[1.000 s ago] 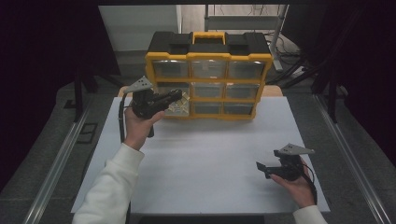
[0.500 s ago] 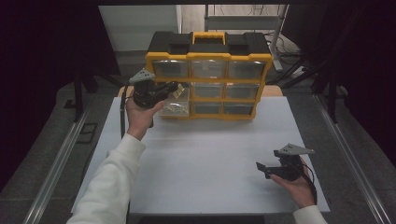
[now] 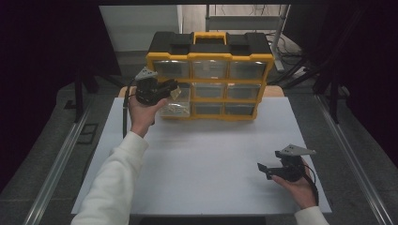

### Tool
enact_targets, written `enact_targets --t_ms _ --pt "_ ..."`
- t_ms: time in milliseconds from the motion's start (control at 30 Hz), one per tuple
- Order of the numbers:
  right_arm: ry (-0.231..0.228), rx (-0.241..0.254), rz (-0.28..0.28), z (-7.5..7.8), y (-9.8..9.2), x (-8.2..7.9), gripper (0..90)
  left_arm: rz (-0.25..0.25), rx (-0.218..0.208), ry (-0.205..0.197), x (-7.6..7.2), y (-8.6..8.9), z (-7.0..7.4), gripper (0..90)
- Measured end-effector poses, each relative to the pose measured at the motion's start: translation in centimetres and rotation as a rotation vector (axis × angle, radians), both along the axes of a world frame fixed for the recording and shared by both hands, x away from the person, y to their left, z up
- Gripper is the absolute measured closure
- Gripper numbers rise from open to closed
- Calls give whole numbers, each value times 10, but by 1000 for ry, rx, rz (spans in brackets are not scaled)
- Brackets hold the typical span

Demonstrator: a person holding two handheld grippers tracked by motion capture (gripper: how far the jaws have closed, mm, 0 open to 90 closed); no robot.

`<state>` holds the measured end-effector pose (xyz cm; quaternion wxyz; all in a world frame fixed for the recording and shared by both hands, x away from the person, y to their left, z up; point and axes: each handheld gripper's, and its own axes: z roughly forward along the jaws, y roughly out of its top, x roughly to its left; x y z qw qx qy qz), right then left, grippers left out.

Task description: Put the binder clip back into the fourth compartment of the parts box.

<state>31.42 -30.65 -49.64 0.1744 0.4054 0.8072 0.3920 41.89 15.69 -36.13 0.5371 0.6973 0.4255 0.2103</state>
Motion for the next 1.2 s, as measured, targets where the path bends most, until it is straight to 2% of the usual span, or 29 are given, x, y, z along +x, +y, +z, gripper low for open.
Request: enact_targets --t_ms 67,133,233,300,400,600,867,1200 --pt "1 1 -2 0 0 0 95 -8 12 -13 -4 -1 2 515" --pt "0 1 -3 0 -1 0 95 -29 -8 -4 -8 -2 3 386" --pt "1 2 -4 0 0 -1 95 -52 -9 0 -15 -1 5 273" --pt "-2 0 -2 0 0 -1 95 -66 6 22 -20 -2 5 224" --pt "-3 0 -4 0 0 -1 95 -92 31 40 -31 -2 4 197" --pt "-1 -1 -3 0 0 -1 95 -160 26 36 -47 1 -3 165" --pt "0 0 -3 0 0 0 95 -208 28 35 -64 4 -15 161" --pt "2 -2 -2 0 1 0 95 -225 46 40 -79 6 -28 192"
